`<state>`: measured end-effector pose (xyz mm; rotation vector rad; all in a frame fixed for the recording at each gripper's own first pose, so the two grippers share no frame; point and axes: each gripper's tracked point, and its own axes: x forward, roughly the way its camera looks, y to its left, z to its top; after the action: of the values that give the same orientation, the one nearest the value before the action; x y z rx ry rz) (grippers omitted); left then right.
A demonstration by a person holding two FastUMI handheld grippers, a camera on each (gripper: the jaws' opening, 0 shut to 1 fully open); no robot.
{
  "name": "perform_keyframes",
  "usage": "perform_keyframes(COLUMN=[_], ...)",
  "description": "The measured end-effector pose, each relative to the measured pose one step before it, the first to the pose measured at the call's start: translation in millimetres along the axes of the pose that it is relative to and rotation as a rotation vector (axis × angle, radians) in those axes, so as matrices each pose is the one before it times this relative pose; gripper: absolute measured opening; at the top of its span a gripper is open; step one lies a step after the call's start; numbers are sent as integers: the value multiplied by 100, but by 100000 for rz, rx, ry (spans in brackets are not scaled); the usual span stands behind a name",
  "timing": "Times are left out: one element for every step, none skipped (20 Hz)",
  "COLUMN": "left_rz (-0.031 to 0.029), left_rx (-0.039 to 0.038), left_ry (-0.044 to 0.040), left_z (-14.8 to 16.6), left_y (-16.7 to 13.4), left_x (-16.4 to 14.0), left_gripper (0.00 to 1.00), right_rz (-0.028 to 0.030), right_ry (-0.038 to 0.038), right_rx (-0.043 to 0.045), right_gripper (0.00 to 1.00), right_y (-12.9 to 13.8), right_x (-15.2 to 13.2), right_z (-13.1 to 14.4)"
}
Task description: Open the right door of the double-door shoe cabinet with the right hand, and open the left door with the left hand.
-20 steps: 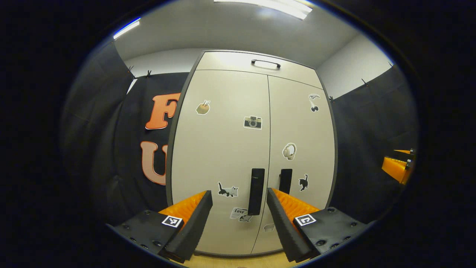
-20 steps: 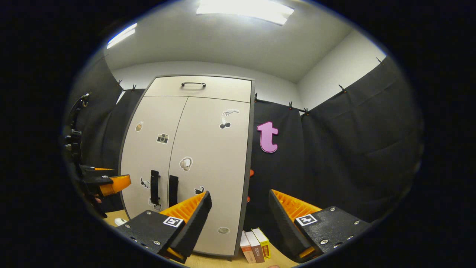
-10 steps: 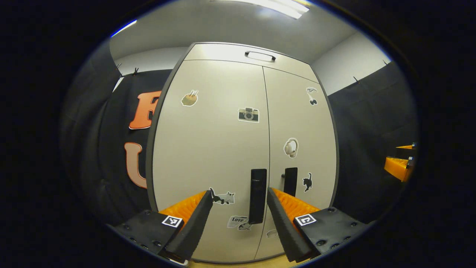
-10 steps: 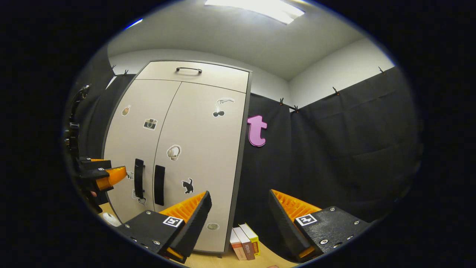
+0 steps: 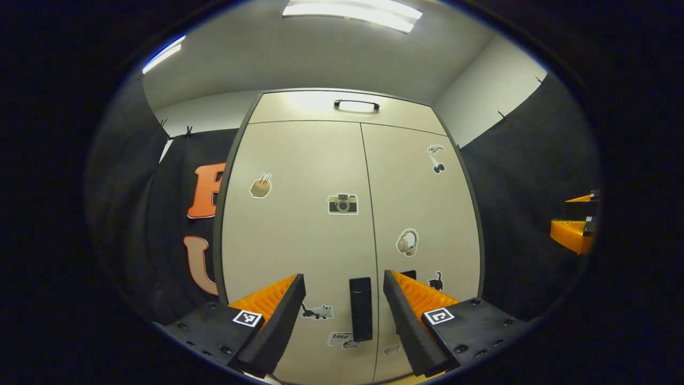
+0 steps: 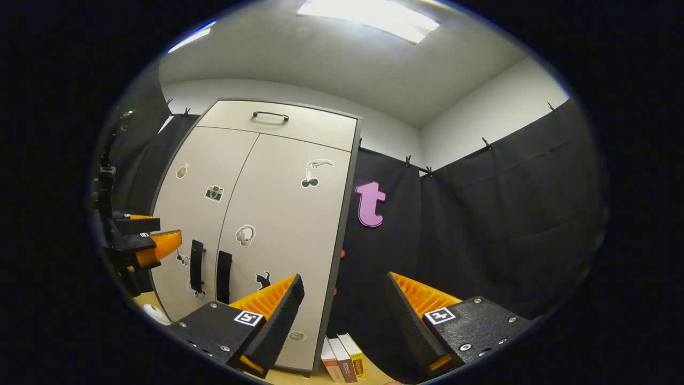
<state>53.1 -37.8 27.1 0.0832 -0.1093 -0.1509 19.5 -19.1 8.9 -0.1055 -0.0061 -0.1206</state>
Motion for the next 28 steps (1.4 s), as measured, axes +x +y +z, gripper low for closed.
perform_keyframes(left_rz=[-913,-217,572,670,-235,-634,-1126,-1325,-853,-697,-153,456,727,890,786,783,120,-1164,-1229,-515,4,661,119,-248,847,2033,2392,1358], left_rx=[-1644,-1637,-1041,-647,-63,-73,-719,-767,-1065,-1675,-1941,-1825,-1179,-275,310,469,-259,-1011,-823,-462,-16,69,-200,-364,-49,483,795,248], left_ry=[1179,702,90,41,512,497,327,41,434,1006,1492,564,-412,-895,-1174,-1265,-727,-54,278,-493,-469,-539,-1056,-1269,-893,-97,122,-415], left_z=[-269,-248,-125,-234,-261,-380,-403,-489,-491,-627,-309,-80,337,676,814,981,929,782,673,756,808,522,769,797,562,354,309,420], left_y=[-491,-212,104,251,170,134,-3,-17,87,148,207,358,514,614,622,592,501,82,64,258,332,402,307,174,492,743,706,381], left_x=[-67,12,-102,-47,31,201,237,303,348,265,77,-241,-366,-273,-267,-209,-92,35,-74,-122,-104,-136,-347,-302,-257,-178,-208,-429], left_gripper=[95,95,97,97,97,97,97,97,100,97,97,97,97,97,94,96,95,94,95,94,94,94,94,94,94,94,94,94], right_rz=[-1088,-1316,-1392,-1750,-1467,-1395,-2099,-1902,-1592,-855,-494,1006,1459,1379,2055,2525,3073,3898,3551,1852,735,973,1496,1217,627,521,687,704], right_ry=[395,768,806,942,1041,1339,1833,2025,2325,2452,2823,1881,178,-551,-967,-770,-863,-741,-656,-742,-921,-789,-117,278,-111,67,810,1170], right_rx=[40,56,-49,-107,-159,-114,-74,-90,-194,-291,-234,-276,-611,-664,169,995,1429,1571,1934,2137,2056,1770,1676,1736,1656,1658,1742,1249], right_gripper=[94,94,94,94,94,94,94,94,94,94,94,94,94,94,94,94,94,94,94,94,94,94,94,94,94,94,94,94], right_y=[-702,-656,-512,-424,-253,-64,-249,-188,-82,55,120,453,555,669,806,1085,1063,1191,1033,607,188,319,410,246,3,34,64,152], right_x=[-222,-323,-357,-357,-378,-432,-330,-325,-240,-293,-295,-319,-148,-105,40,58,100,61,162,131,211,237,282,367,474,456,530,561], right_z=[-162,-189,-244,-211,-293,-377,-518,-624,-604,-581,-431,-256,254,336,424,451,468,469,343,330,341,332,165,118,164,82,-165,-311])
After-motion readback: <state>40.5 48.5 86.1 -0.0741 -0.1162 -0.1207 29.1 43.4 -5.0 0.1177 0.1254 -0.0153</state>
